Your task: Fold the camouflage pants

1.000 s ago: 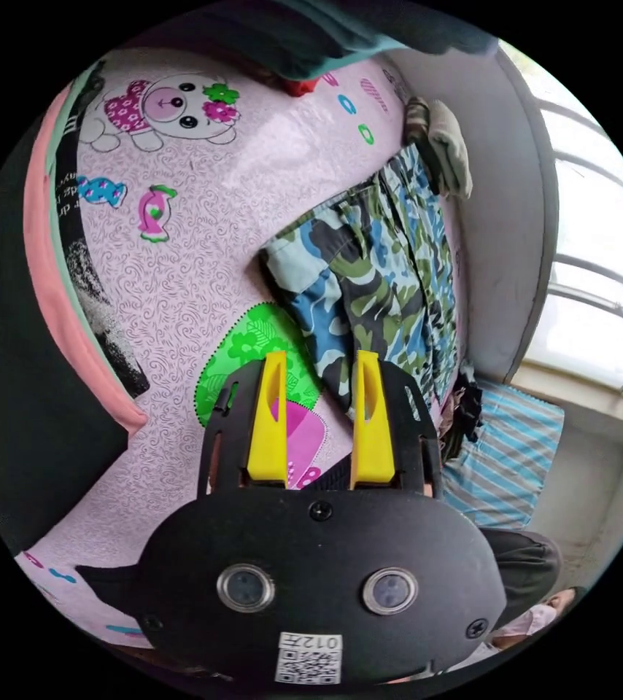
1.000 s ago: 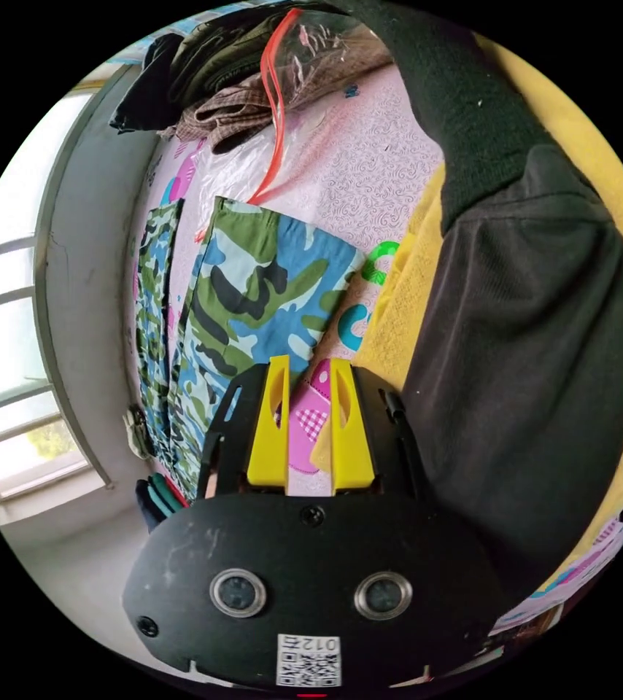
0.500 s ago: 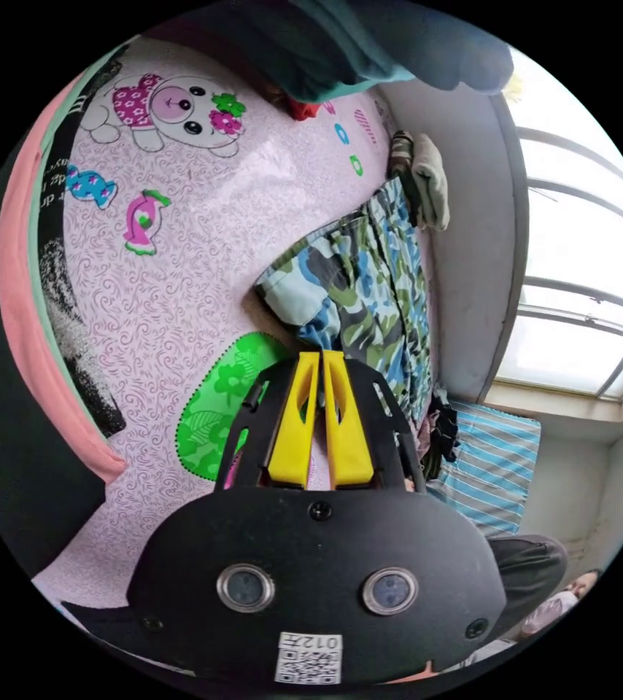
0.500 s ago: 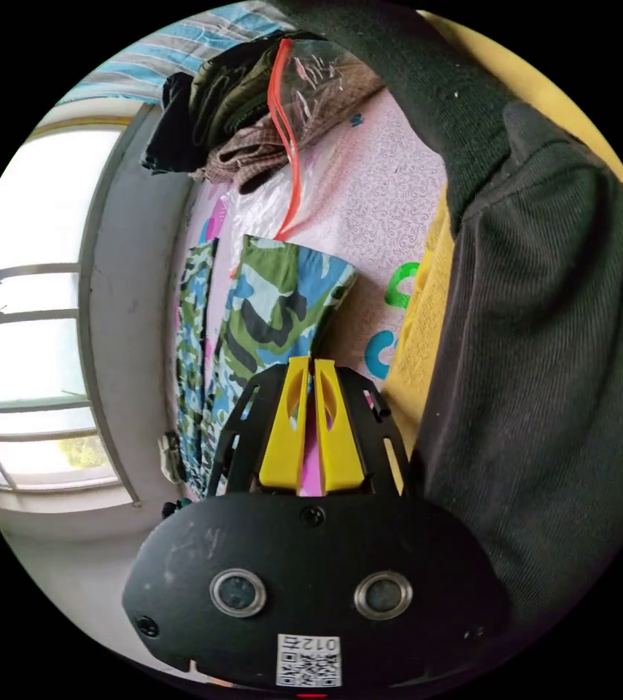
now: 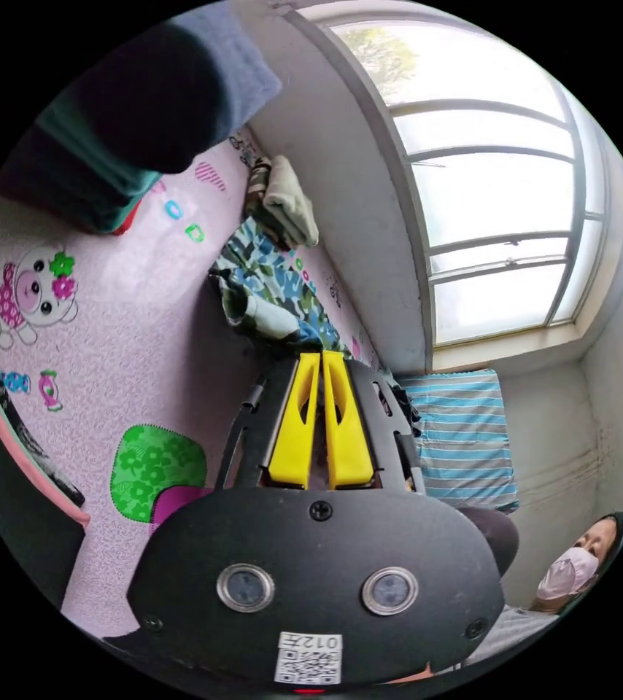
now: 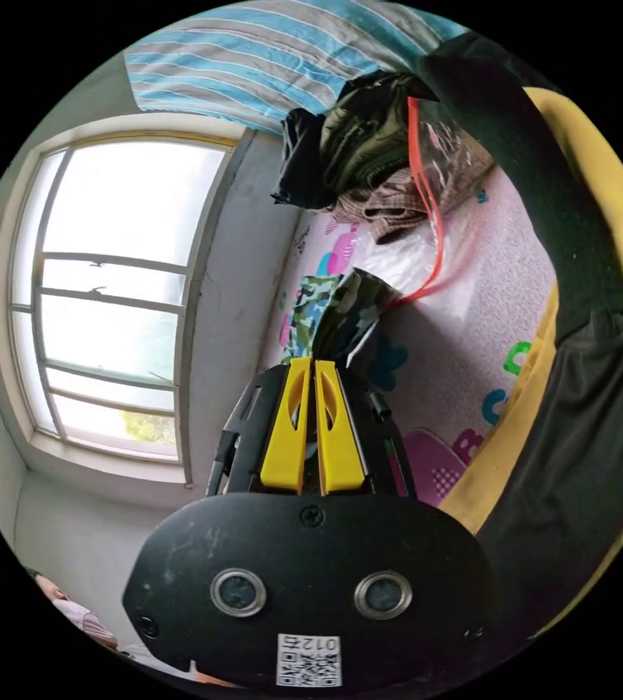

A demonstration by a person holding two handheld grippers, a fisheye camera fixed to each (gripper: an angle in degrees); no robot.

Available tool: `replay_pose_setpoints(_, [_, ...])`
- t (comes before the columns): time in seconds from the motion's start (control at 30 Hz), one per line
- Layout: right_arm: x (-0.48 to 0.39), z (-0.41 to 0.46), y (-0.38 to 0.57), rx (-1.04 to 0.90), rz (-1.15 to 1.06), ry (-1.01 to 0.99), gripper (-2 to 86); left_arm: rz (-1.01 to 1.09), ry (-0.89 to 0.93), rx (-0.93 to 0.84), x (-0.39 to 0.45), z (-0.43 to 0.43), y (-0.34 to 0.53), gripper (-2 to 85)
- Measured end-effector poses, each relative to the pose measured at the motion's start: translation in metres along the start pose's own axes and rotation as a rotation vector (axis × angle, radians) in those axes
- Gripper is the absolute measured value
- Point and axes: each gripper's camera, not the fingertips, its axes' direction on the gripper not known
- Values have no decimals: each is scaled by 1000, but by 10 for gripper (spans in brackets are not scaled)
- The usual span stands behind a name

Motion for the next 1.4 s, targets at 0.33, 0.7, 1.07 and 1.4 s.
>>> replay_pose_setpoints(0.33, [-55, -16, 21, 67, -60, -78, -6, 91, -3, -22, 45, -28, -35, 3])
replay_pose_setpoints(0.7, [-81, 6, 35, 55, -147, -25, -5, 28, 27, -29, 42, -52, -15, 1])
replay_pose_setpoints(1.07, [-106, 149, 9, 81, -167, 66, -5, -91, 121, 72, 54, 6, -79, 1])
replay_pose_setpoints(1.4, [-125, 352, -36, 58, -206, 169, -4, -154, 57, 82, 91, 74, -156, 2])
